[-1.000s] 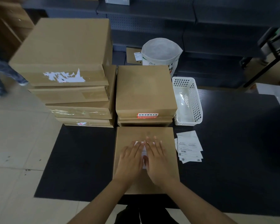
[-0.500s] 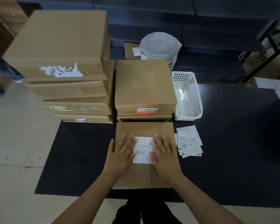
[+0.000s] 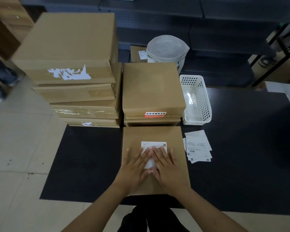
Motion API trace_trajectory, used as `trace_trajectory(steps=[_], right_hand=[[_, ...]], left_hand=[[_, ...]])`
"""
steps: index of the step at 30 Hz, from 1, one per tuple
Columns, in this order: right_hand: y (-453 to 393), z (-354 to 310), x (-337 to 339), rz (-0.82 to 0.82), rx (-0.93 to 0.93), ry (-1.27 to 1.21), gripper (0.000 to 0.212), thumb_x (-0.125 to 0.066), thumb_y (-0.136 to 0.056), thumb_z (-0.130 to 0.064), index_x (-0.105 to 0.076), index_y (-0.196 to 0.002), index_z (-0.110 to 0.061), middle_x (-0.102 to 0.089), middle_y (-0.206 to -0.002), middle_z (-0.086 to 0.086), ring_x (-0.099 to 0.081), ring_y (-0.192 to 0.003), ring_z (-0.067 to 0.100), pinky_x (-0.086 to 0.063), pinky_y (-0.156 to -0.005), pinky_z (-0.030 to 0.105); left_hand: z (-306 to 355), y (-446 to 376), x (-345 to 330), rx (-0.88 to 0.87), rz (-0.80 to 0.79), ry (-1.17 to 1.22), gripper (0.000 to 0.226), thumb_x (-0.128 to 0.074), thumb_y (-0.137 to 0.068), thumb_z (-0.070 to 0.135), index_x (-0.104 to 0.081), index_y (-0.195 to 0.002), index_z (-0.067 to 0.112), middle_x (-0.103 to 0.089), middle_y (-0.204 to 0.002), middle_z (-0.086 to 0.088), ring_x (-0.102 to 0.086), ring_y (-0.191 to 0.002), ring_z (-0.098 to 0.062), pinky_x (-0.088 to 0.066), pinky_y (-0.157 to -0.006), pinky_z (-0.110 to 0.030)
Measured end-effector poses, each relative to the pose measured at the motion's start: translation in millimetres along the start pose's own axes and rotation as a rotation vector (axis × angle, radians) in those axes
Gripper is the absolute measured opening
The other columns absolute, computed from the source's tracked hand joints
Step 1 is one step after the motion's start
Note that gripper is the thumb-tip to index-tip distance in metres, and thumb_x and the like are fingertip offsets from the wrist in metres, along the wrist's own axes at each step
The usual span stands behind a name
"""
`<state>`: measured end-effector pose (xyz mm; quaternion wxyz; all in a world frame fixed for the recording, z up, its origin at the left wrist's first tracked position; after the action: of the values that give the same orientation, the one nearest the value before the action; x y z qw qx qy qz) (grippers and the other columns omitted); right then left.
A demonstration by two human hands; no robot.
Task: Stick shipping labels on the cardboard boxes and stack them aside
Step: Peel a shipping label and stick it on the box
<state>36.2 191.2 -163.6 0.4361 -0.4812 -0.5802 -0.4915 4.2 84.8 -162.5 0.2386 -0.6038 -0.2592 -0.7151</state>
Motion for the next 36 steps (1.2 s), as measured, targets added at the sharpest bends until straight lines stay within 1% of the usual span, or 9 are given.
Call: trace_trajectory(steps=[3, 8, 11, 13, 16, 18, 23, 28, 36], right_hand=[[5.6, 21.5, 0.9, 0.024, -0.08, -0.004, 0.059, -0.022, -0.1, -0.045, -0.029, -0.15, -0.014, -0.028, -0.157, -0.001, -0.015, -0.146, 0.022, -0.01, -0.114, 0.048], [12.9, 26.3, 1.5, 0.04, -0.156, -0.017, 0.059, -0.012, -0.102, -0.045, -0.028, -0.151, -0.014, -0.026, -0.158, -0.002, -0.012, -0.147, 0.022, -0.004, -0.116, 0.047], [11.4, 25.1, 2.9, 0.067, -0.208, -0.046, 0.059, -0.025, -0.099, -0.041, -0.026, -0.15, -0.012, -0.028, -0.157, 0.003, -0.01, -0.147, 0.023, 0.0, -0.118, 0.041], [9.7, 20.2, 7.7, 0.101, -0.203, -0.098, 0.06, -0.027, -0.099, -0.038, -0.019, -0.151, -0.009, -0.024, -0.158, 0.009, -0.007, -0.147, 0.023, -0.002, -0.117, 0.038], [16.3, -5.7, 3.4, 0.08, 0.014, -0.055, 0.058, -0.011, -0.104, -0.041, -0.018, -0.151, -0.007, -0.021, -0.158, 0.01, -0.01, -0.148, 0.024, -0.014, -0.114, 0.041], [22.9, -12.4, -2.8, 0.05, 0.115, -0.053, 0.059, -0.009, -0.104, -0.044, -0.018, -0.15, -0.009, -0.025, -0.158, 0.01, -0.013, -0.147, 0.021, -0.019, -0.112, 0.042], [26.8, -3.6, -2.7, -0.005, 0.049, -0.05, 0.063, -0.013, -0.102, -0.052, -0.02, -0.151, -0.013, -0.023, -0.158, 0.003, -0.021, -0.146, 0.017, -0.021, -0.11, 0.048], [37.6, 11.9, -3.6, 0.002, -0.195, -0.083, 0.08, -0.019, -0.095, -0.066, -0.022, -0.152, -0.01, -0.016, -0.16, 0.006, -0.011, -0.149, 0.02, -0.013, -0.115, 0.048], [40.8, 13.2, -6.7, -0.077, -0.287, -0.076, 0.085, -0.015, -0.093, -0.069, -0.026, -0.151, -0.007, -0.02, -0.159, 0.01, -0.018, -0.147, 0.024, -0.016, -0.113, 0.049]], left_hand=[[-6.8, 1.2, 4.7, 0.051, 0.009, -0.027, 0.057, -0.014, -0.102, 0.046, -0.026, -0.15, 0.017, -0.023, -0.157, 0.0, -0.012, -0.147, -0.022, -0.014, -0.111, -0.053], [-9.8, 12.2, 5.1, 0.319, 0.058, 0.045, 0.059, -0.024, -0.098, 0.043, -0.03, -0.148, 0.013, -0.028, -0.155, -0.003, -0.009, -0.147, -0.022, -0.012, -0.114, -0.053], [-13.8, 15.0, 4.6, 0.414, 0.069, 0.087, 0.06, -0.016, -0.1, 0.045, -0.027, -0.148, 0.009, -0.028, -0.155, -0.006, -0.007, -0.146, -0.021, -0.011, -0.115, -0.051], [-5.8, 12.7, 8.7, 0.344, 0.07, 0.096, 0.062, -0.011, -0.102, 0.046, -0.023, -0.149, 0.007, -0.024, -0.156, -0.009, -0.008, -0.147, -0.021, -0.011, -0.115, -0.048], [20.7, 16.6, 3.6, 0.049, 0.038, 0.028, 0.063, -0.014, -0.102, 0.048, -0.024, -0.15, 0.009, -0.014, -0.16, -0.008, -0.01, -0.147, -0.021, -0.014, -0.113, -0.044], [24.2, 21.4, -1.9, -0.044, 0.011, 0.001, 0.063, -0.017, -0.102, 0.049, -0.028, -0.149, 0.01, -0.017, -0.159, -0.007, -0.012, -0.147, -0.019, -0.016, -0.113, -0.043], [16.9, 26.1, -6.9, 0.052, -0.031, 0.018, 0.064, -0.015, -0.101, 0.05, -0.027, -0.149, 0.009, -0.024, -0.157, -0.007, -0.01, -0.148, -0.017, -0.017, -0.114, -0.043], [9.1, 35.3, -6.9, 0.257, -0.012, 0.089, 0.07, -0.014, -0.1, 0.054, -0.025, -0.149, 0.005, -0.02, -0.158, -0.01, -0.013, -0.147, -0.021, -0.014, -0.116, -0.043], [9.9, 35.5, -8.6, 0.268, -0.023, 0.092, 0.071, -0.014, -0.1, 0.054, -0.024, -0.149, 0.003, -0.02, -0.158, -0.012, -0.014, -0.147, -0.023, -0.009, -0.117, -0.041]])
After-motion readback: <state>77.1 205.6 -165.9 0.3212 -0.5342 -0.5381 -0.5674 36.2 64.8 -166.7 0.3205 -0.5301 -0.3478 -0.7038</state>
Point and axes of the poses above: each hand's wrist, its own y-axis away from the middle knuckle, its own x-axis out of the back of the hand, z = x × y, the point moved 9 cm from there along -y, towards the middle knuckle
